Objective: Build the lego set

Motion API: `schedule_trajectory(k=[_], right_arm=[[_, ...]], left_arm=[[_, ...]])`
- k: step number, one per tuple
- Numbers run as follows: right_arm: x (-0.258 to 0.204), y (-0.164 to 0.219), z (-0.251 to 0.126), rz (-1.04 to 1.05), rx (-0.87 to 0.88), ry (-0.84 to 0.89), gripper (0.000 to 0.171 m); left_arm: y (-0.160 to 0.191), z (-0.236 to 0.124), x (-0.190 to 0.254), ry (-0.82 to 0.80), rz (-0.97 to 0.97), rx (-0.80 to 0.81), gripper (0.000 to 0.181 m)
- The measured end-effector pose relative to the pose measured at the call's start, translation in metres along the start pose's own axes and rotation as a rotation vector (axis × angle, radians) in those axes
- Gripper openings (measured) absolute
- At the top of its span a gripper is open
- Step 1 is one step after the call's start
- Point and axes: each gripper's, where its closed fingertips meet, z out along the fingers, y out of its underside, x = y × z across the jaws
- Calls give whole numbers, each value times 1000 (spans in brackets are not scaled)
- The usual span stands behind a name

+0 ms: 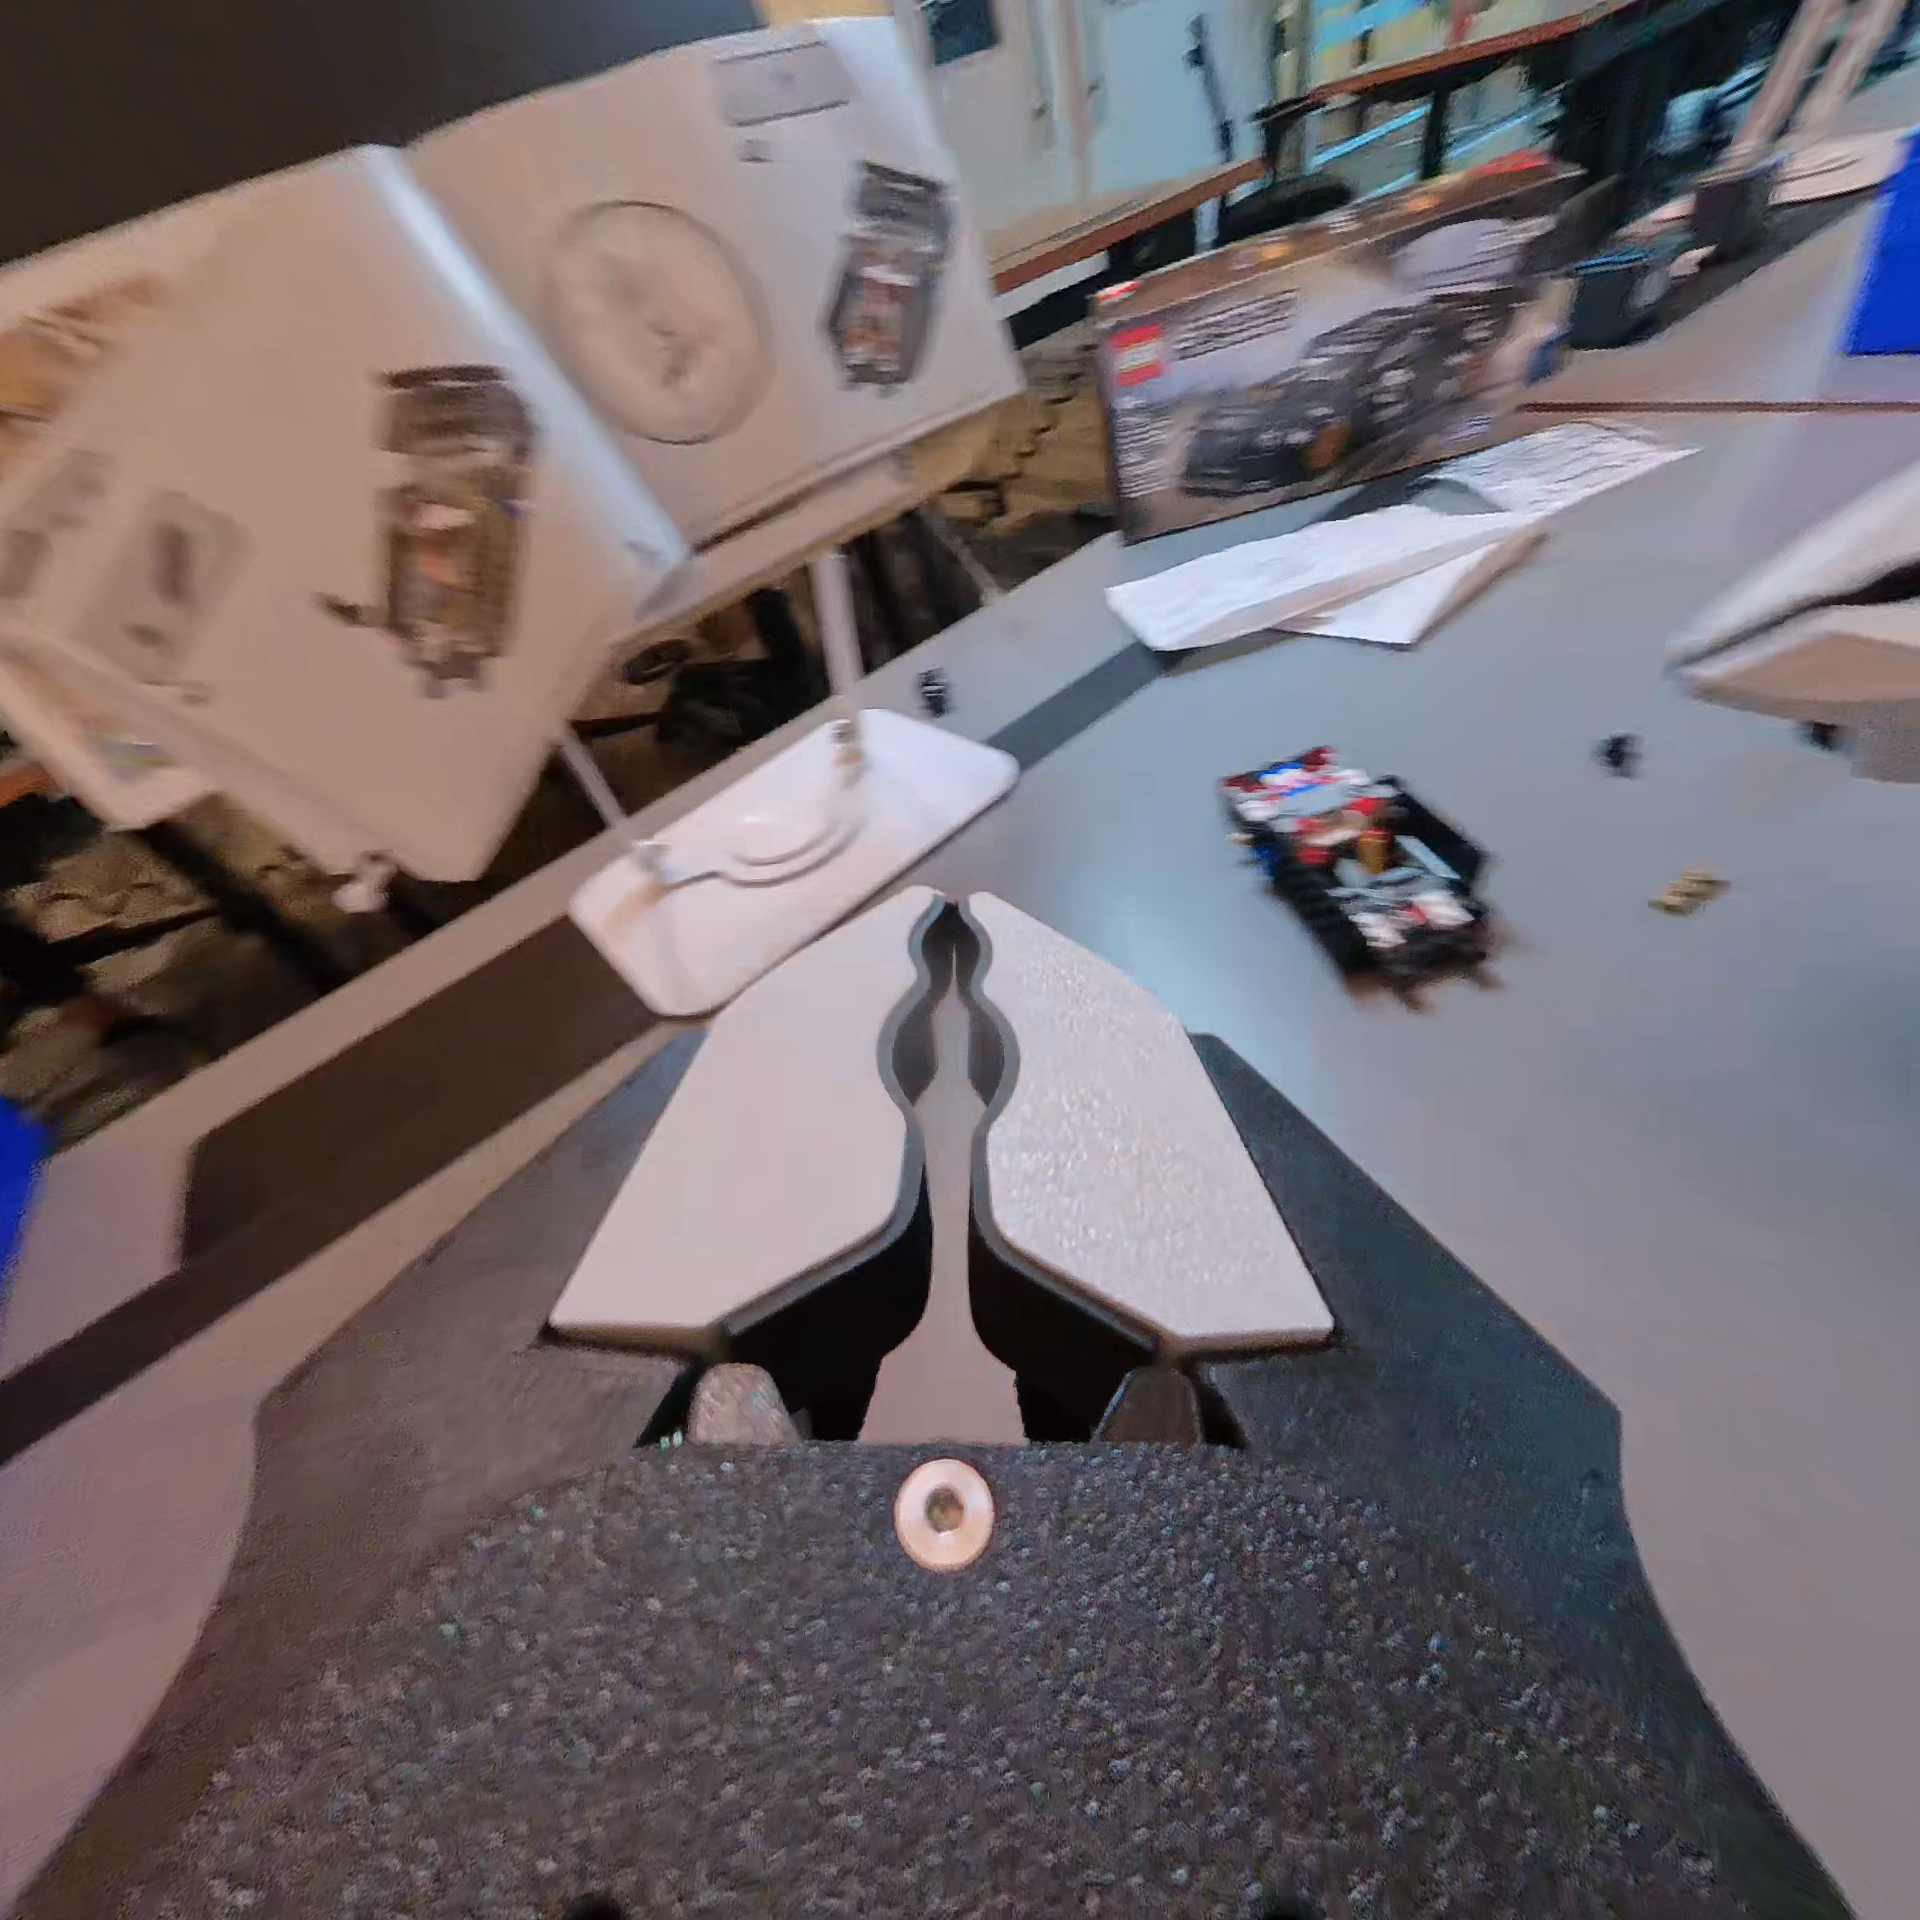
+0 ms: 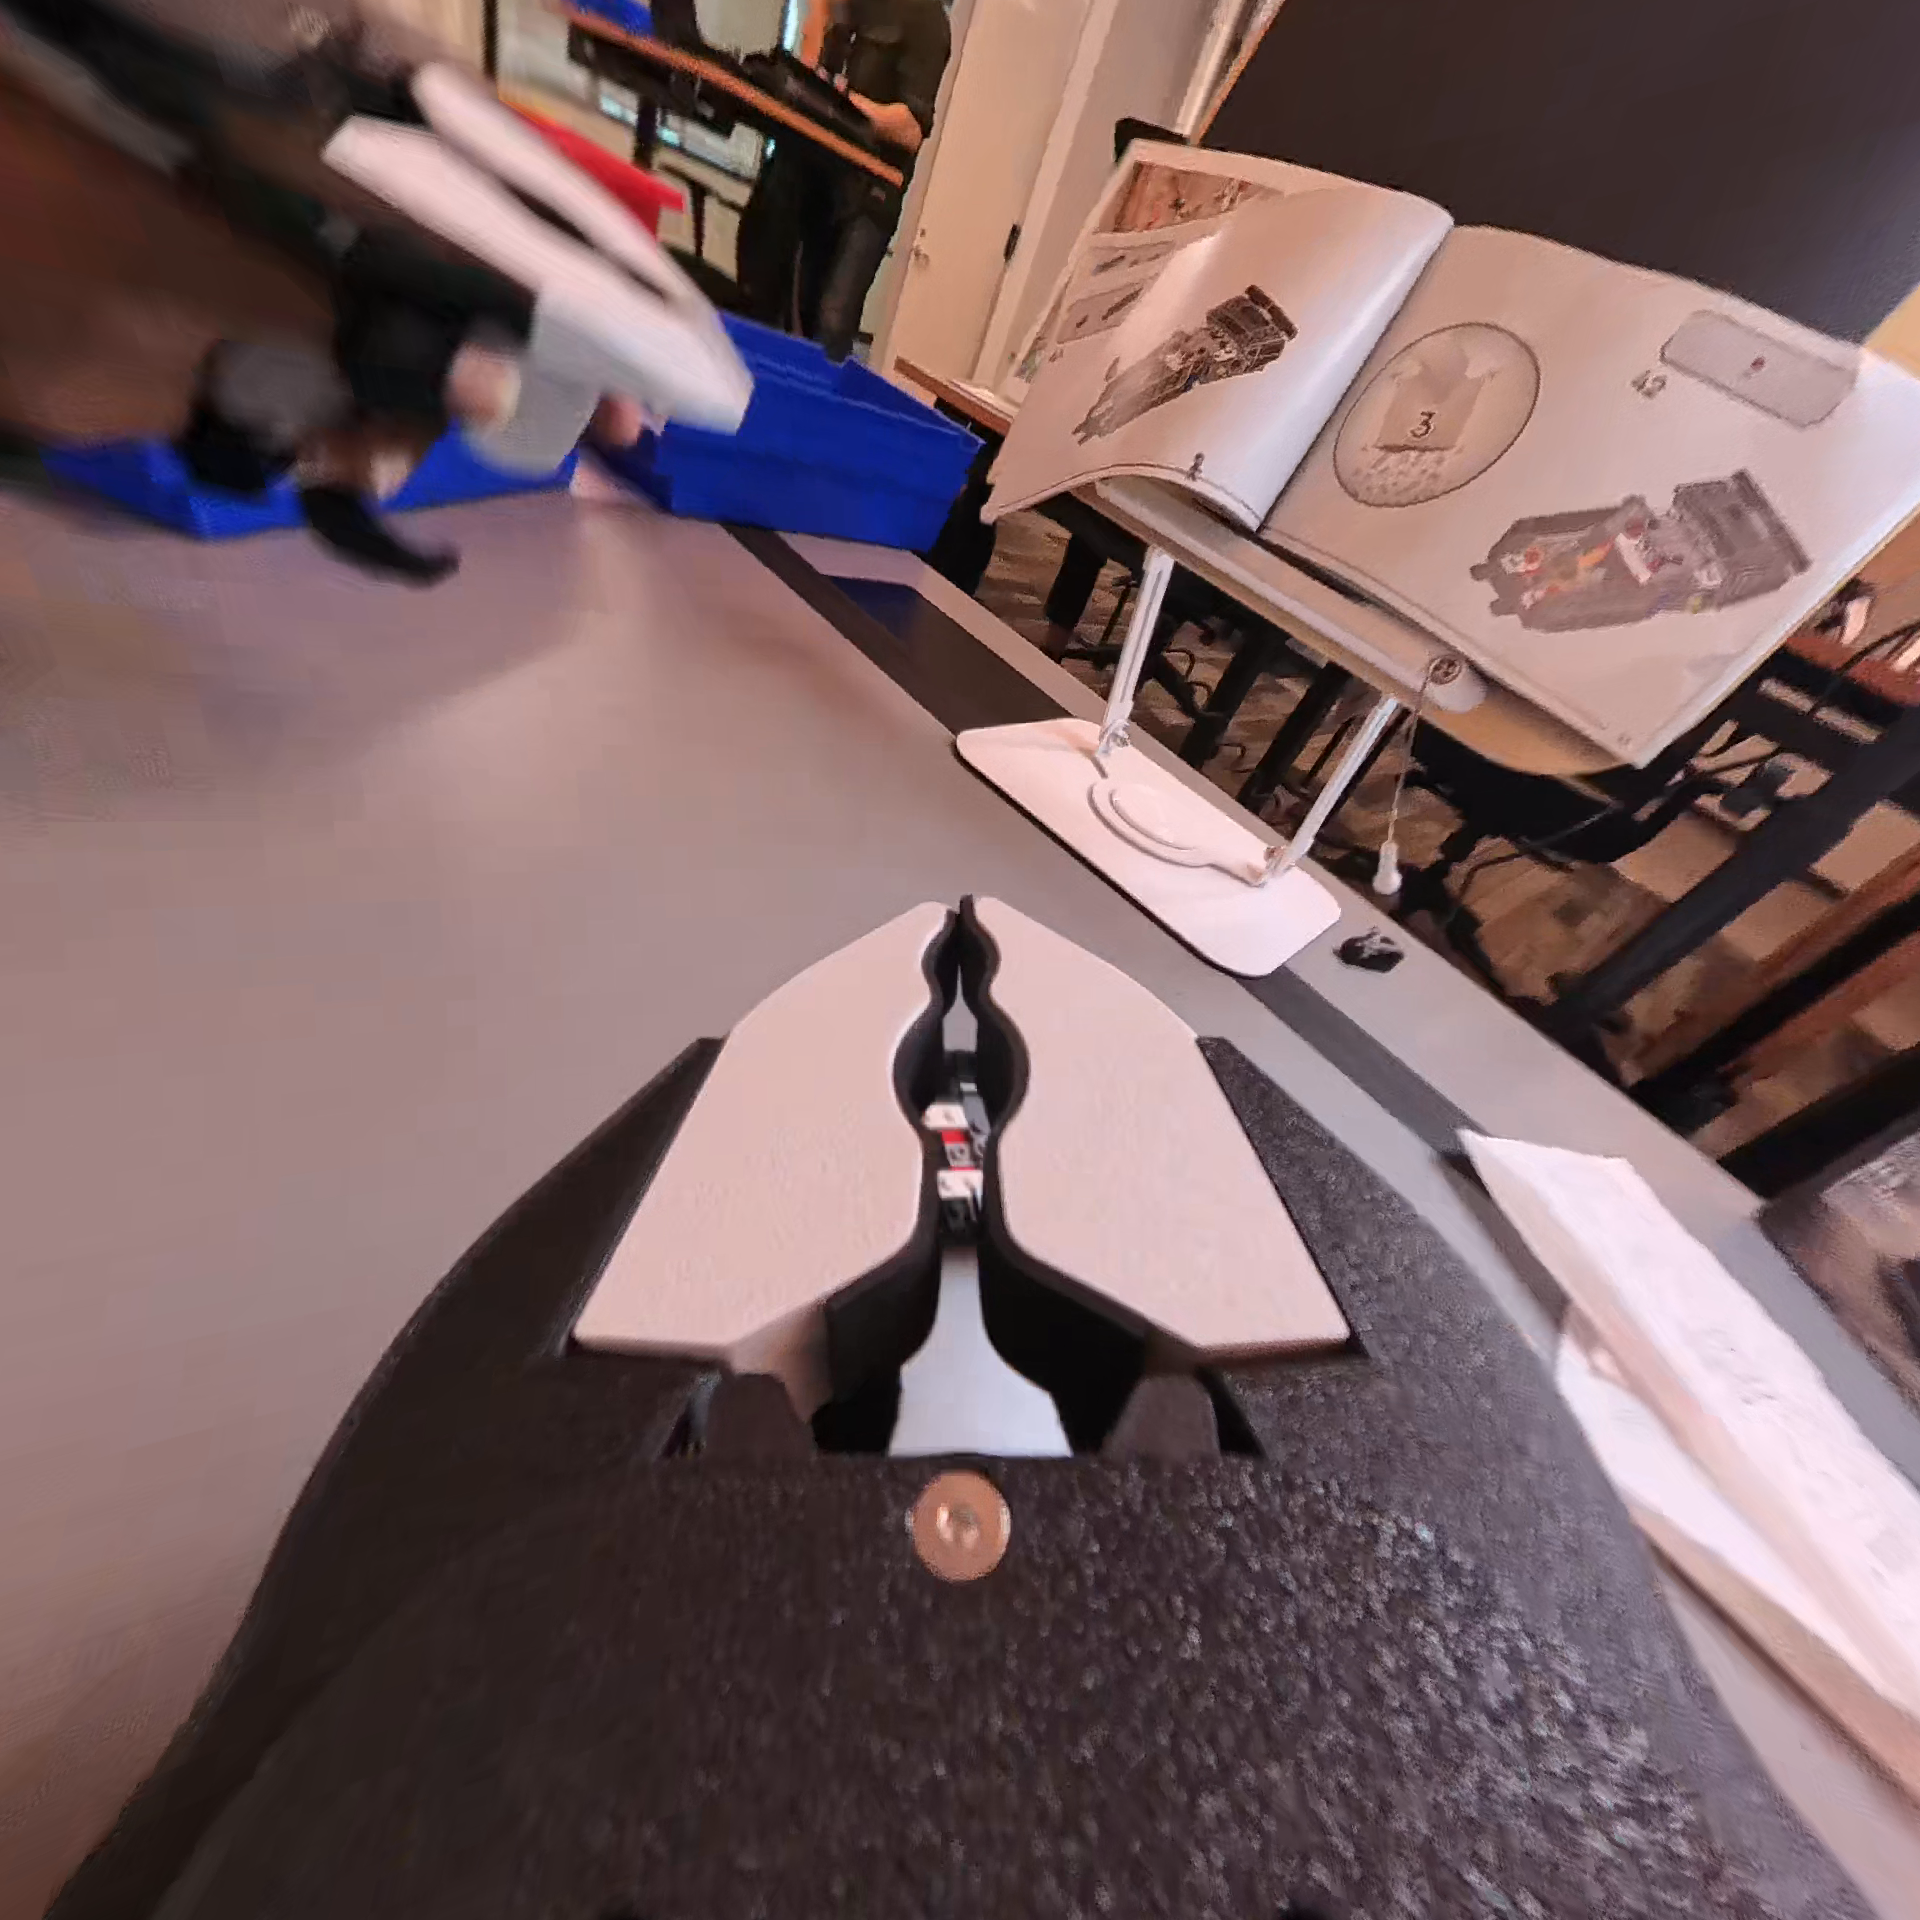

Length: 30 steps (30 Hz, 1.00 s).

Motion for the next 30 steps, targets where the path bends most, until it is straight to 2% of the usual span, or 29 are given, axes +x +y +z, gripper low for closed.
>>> schedule_trajectory(k=[3,6,10,13,25,30], right_arm=[[1,3,9,60,-3,13,0],[20,13,16,115,-40,115,0],[54,15,28,143,-49,260,0],[67,11,38,89,-31,320,0],[68,31,41,64,-88,306,0],[58,23,40,87,-50,247,0]], left_arm=[[7,-3,44,95,-1,30,0],[14,-8,63,129,-18,47,0],[36,-4,71,200,-123,20,0],[39,-3,71,240,-159,28,0],[52,2,88,322,-76,1,0],[50,1,90,331,-73,10,0]])
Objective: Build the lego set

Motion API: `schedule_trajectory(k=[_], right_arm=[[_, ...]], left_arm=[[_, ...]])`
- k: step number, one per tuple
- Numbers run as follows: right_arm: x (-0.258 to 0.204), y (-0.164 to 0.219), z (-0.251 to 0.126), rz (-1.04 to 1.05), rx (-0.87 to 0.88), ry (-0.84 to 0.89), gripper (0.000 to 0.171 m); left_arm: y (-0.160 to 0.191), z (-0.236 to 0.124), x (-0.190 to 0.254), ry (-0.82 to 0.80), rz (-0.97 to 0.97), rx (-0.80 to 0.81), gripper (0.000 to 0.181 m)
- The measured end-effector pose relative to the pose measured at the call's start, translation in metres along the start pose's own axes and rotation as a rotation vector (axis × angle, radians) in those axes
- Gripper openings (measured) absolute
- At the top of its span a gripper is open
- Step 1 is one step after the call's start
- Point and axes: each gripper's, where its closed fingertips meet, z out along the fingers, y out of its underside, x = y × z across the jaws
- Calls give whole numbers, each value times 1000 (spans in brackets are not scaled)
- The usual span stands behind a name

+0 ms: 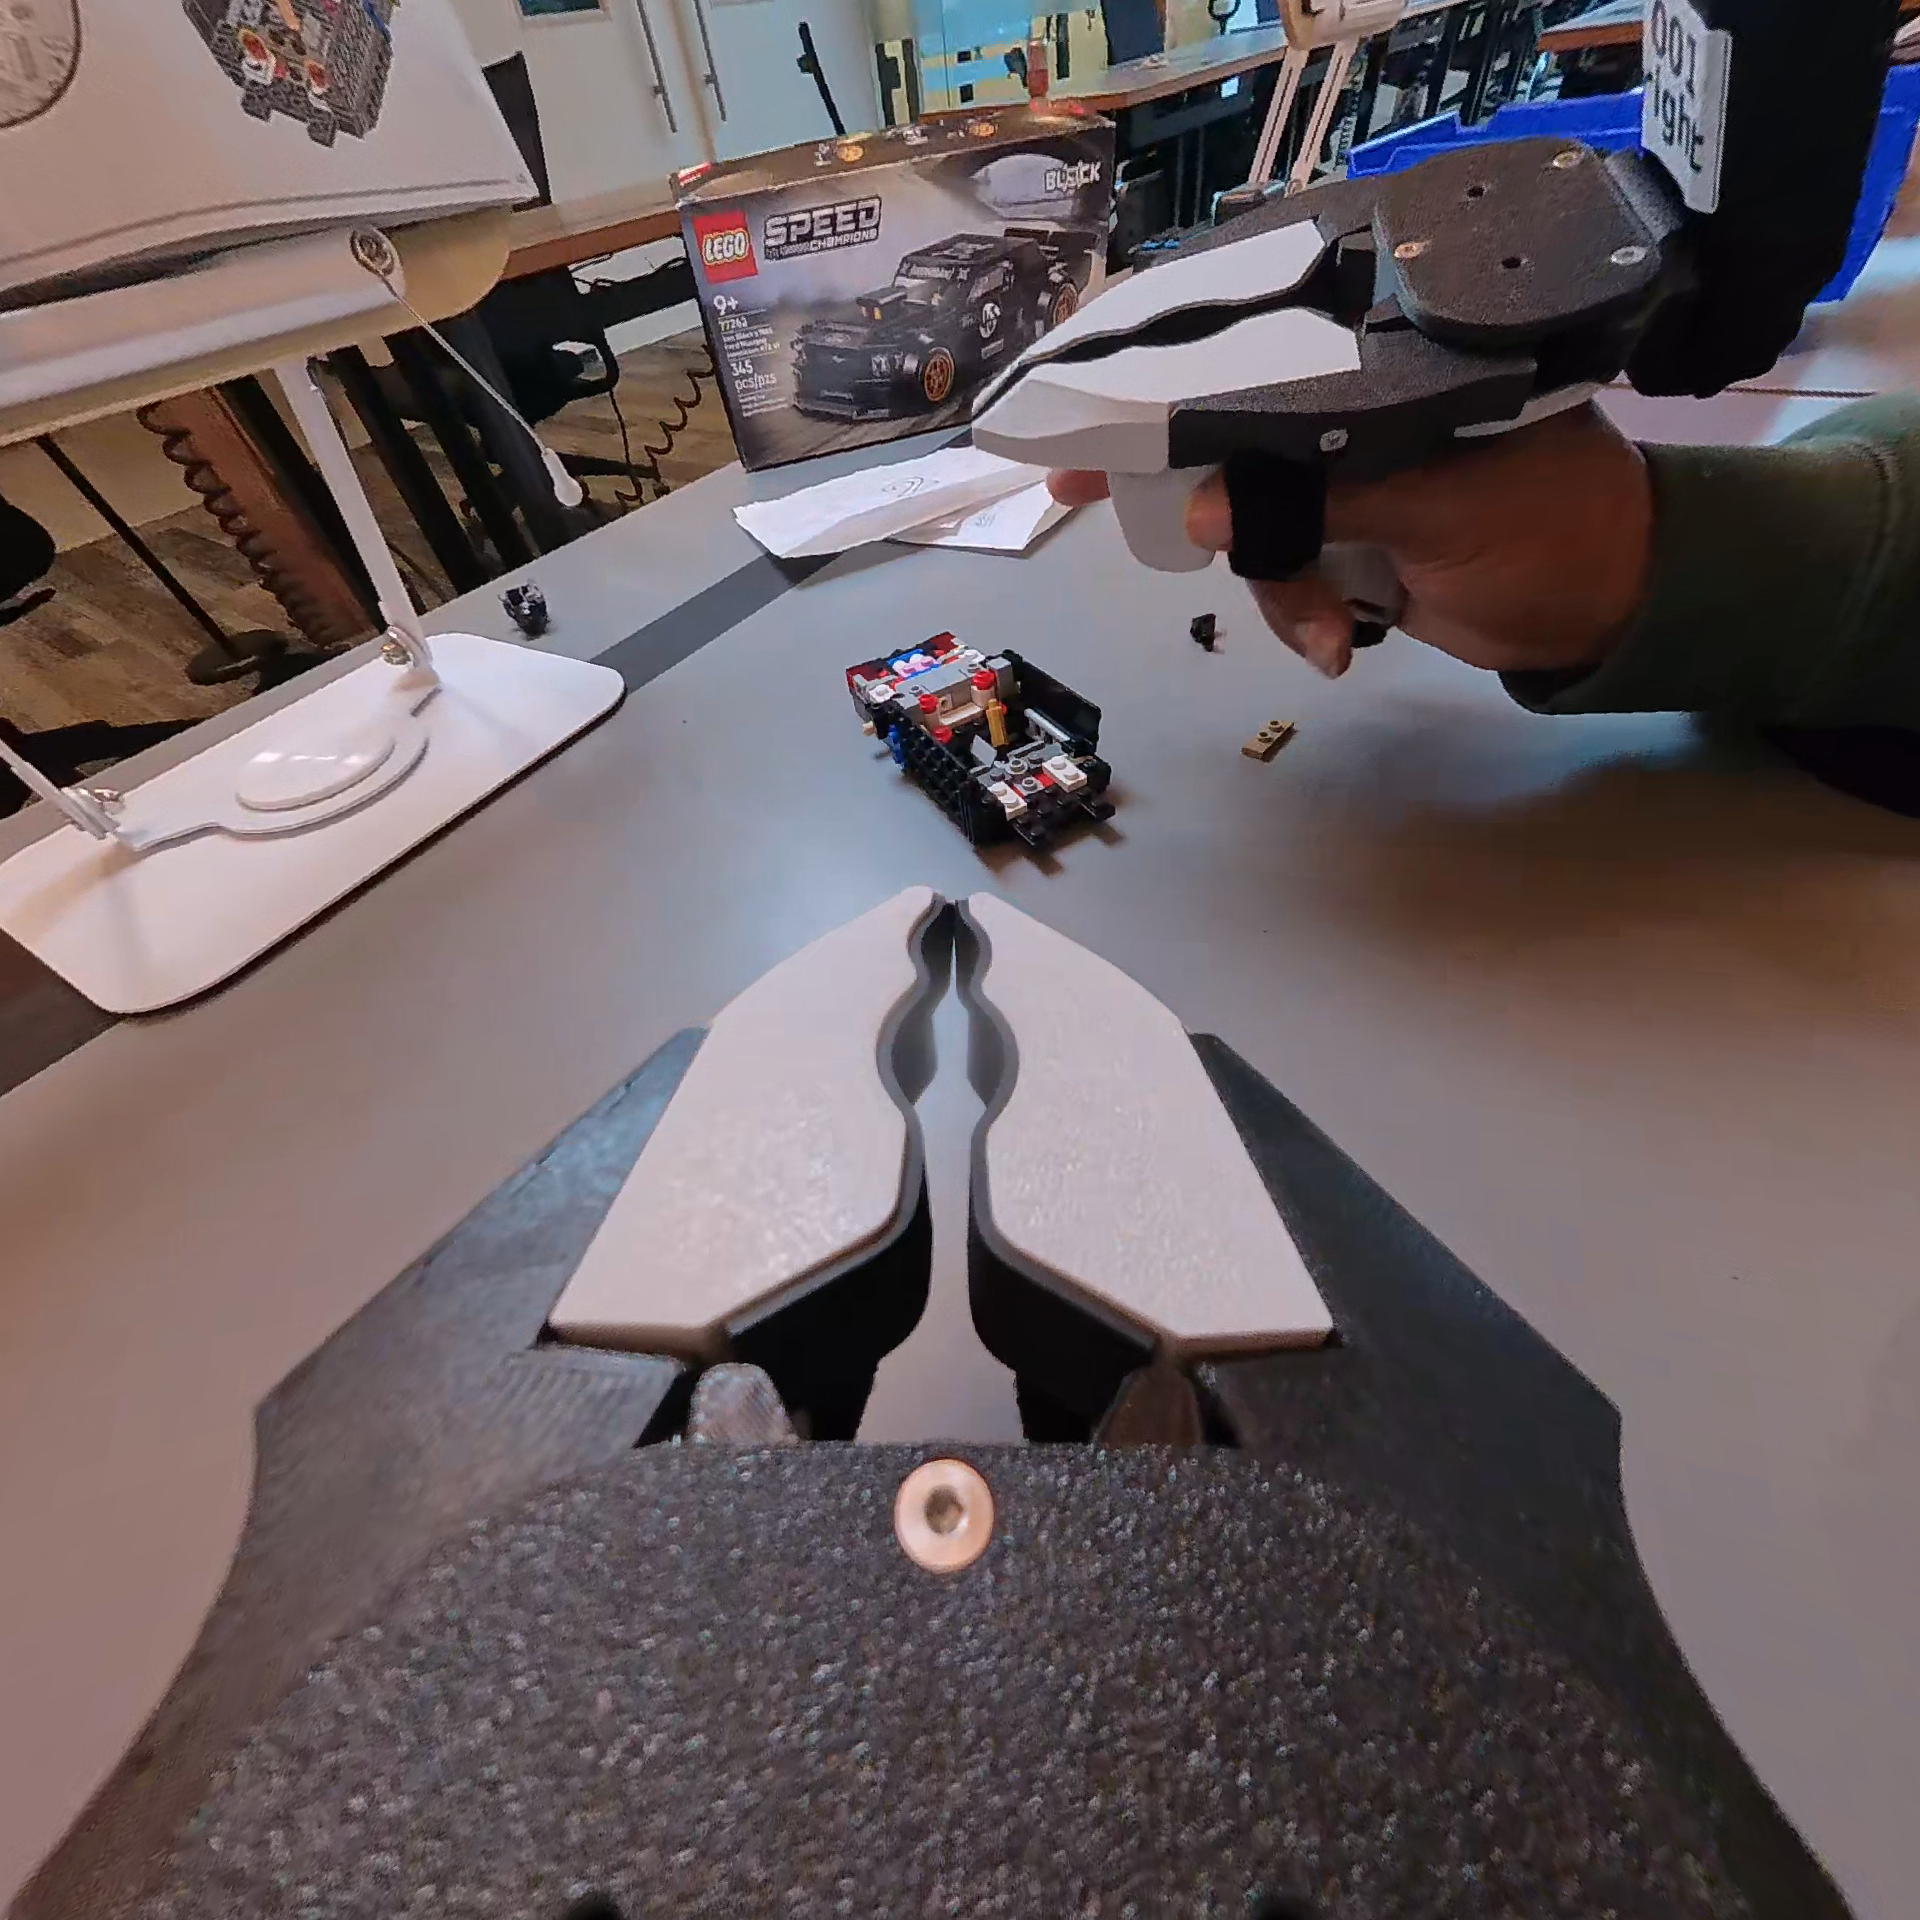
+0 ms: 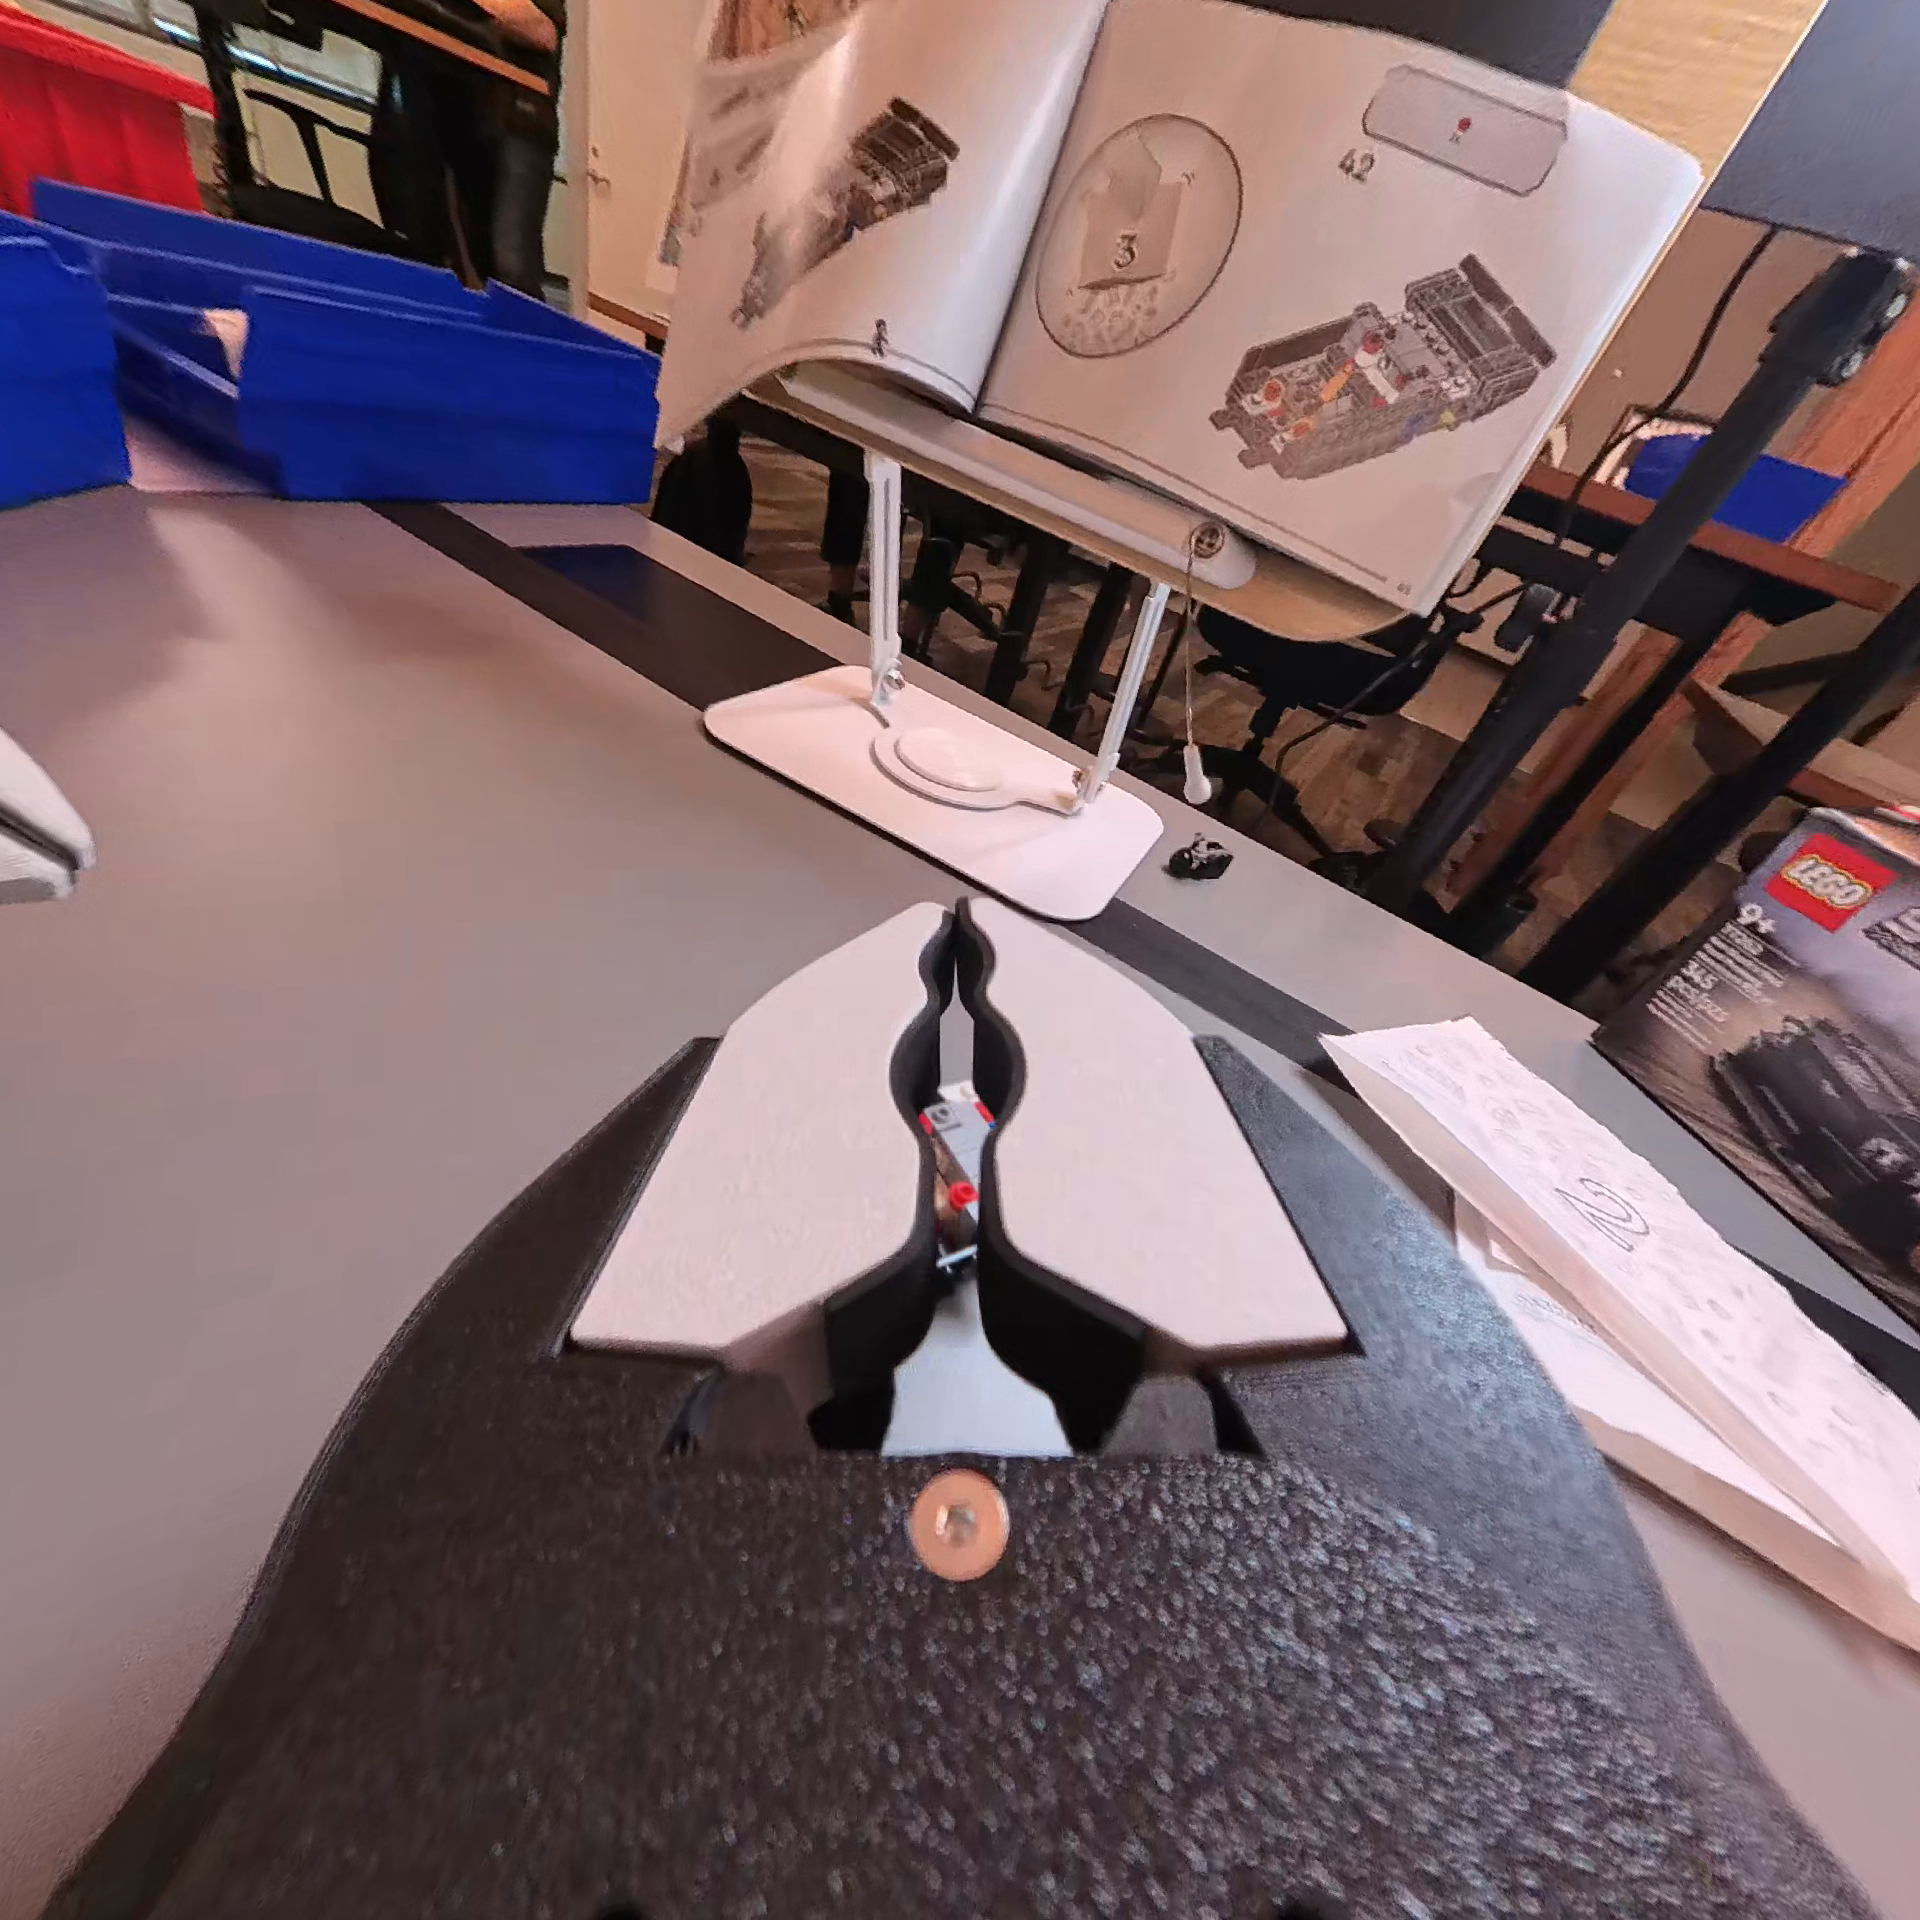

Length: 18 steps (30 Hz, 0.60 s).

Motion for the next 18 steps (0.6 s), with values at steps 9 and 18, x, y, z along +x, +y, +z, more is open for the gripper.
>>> schedule_trajectory(k=[9,18], right_arm=[[-9,-6,-2,60,62,-118,0],[-25,-6,-4,-376,93,-64,0]], left_arm=[[-1,-1,-1,11,-16,10,0],[-1,-1,1,19,-1,12,0]])
